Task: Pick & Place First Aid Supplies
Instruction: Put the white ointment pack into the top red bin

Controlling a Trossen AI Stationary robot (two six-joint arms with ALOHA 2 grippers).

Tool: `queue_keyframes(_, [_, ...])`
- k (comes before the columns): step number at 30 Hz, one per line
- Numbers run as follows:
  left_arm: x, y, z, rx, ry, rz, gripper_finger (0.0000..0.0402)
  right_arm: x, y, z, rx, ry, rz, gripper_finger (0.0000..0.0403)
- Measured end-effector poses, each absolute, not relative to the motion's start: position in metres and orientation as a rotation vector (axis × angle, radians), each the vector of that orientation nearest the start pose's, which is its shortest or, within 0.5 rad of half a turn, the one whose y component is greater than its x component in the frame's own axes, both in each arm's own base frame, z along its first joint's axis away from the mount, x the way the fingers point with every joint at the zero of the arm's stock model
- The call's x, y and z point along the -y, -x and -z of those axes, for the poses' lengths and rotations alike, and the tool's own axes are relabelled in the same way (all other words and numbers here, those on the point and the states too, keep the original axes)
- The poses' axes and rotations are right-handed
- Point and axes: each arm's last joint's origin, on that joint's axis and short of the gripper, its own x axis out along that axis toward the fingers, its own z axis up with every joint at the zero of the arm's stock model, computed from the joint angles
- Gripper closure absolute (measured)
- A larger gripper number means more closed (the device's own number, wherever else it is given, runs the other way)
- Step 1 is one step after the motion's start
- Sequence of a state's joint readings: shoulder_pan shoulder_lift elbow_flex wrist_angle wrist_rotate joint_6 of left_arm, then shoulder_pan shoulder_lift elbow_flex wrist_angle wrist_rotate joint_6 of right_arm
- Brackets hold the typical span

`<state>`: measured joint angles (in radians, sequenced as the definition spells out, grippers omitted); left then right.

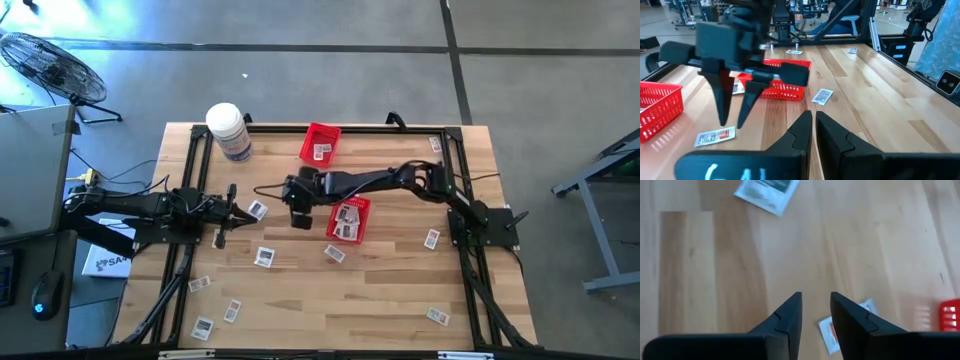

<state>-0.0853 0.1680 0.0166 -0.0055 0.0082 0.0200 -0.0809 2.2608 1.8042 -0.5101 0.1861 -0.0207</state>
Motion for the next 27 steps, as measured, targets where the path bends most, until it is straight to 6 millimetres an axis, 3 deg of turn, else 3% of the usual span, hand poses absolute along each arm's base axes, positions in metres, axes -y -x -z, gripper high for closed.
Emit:
queue_keyframes(8, [0.009,-0.106,-0.155,-0.156,-0.026,0.095,0.0380,0.055,-0.474,-0.146,-1.035,-0.026,0.259,0.0258])
queue_keyframes(14, [0.009,-0.106,-0.155,-0.156,-0.026,0.095,0.0380,0.057,-0.474,-0.135,-0.957,-0.029,0.264,0.0218])
queue_keyframes(27, [0.009,-0.106,-0.155,-0.156,-0.026,0.095,0.0380,0.072,-0.462,-0.116,-0.970,-0.124,0.276,0.0211])
